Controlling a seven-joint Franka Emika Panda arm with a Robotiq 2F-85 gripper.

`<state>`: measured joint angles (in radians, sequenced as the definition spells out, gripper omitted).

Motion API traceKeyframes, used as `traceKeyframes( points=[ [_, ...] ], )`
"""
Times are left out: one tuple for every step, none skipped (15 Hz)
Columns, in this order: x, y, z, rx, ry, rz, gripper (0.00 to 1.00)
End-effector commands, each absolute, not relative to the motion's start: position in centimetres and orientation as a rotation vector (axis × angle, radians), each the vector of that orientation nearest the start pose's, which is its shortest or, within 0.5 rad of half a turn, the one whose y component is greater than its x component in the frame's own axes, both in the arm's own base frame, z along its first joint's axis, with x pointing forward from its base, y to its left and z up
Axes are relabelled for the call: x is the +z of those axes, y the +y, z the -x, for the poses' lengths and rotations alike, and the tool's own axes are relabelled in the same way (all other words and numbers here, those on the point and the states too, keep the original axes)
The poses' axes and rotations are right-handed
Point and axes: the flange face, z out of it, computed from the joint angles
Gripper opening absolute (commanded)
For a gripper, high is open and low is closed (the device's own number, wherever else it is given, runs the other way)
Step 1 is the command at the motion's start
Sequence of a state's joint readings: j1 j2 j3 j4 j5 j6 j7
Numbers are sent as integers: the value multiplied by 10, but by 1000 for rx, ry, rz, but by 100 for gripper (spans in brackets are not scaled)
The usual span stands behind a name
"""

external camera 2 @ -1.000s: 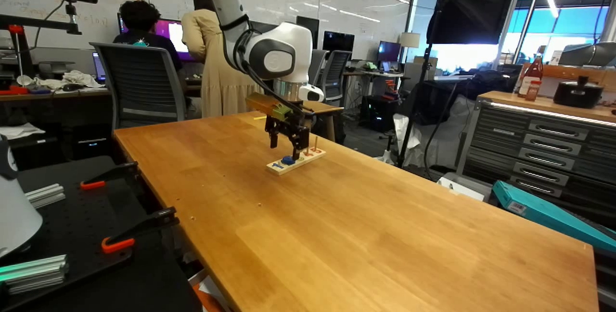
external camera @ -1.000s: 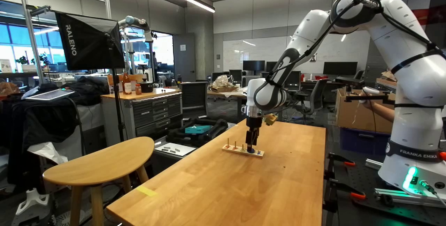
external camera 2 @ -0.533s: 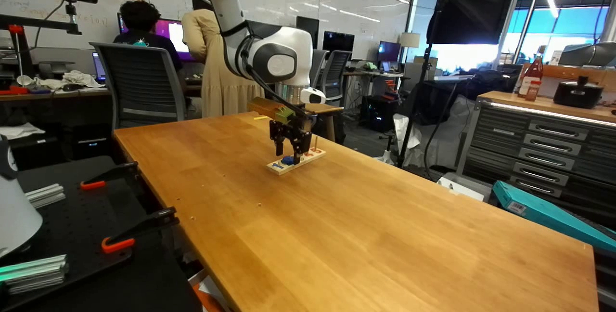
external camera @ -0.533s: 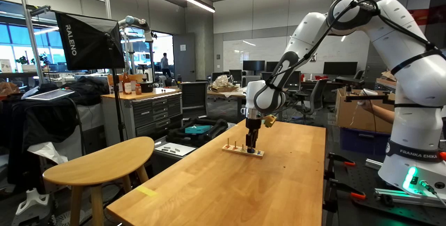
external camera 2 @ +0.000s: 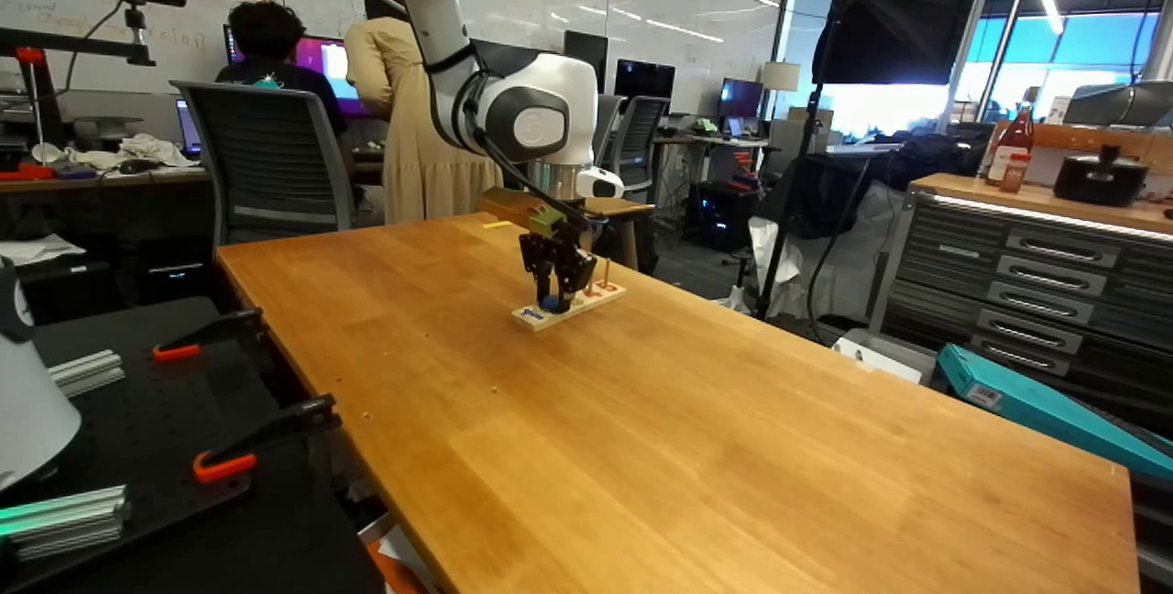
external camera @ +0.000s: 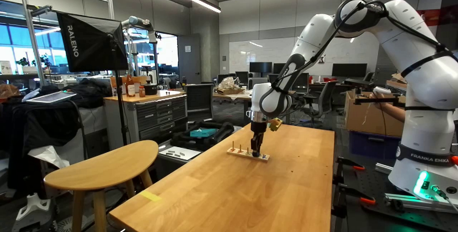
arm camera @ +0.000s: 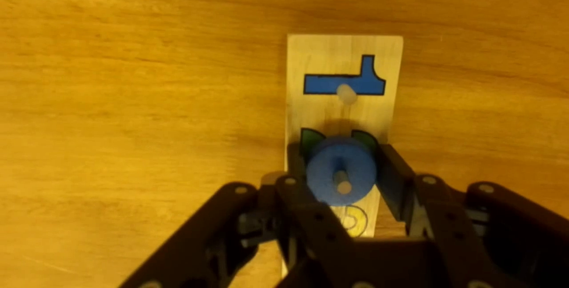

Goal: Remove the ring from the wooden platform

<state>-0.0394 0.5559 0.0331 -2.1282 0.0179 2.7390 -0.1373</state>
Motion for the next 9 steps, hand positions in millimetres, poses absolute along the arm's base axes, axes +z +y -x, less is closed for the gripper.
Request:
traceKeyframes(
  points=[
    [158, -1, -582, -111, -159, 3131, 19],
    [164, 0, -581, -111, -158, 3131, 19],
    [172, 1, -581, -117, -154, 3130, 19],
    [179, 2, -581, -125, -153, 3129, 19],
    [188, 2, -581, -141, -149, 3131, 19],
    [198, 1, -583, -155, -138, 3133, 19],
    [205, -2, -585, -170, -118, 3137, 19],
    [212, -9, -589, -180, -76, 3146, 19],
    [216, -20, -592, -192, -27, 3158, 19]
  ],
)
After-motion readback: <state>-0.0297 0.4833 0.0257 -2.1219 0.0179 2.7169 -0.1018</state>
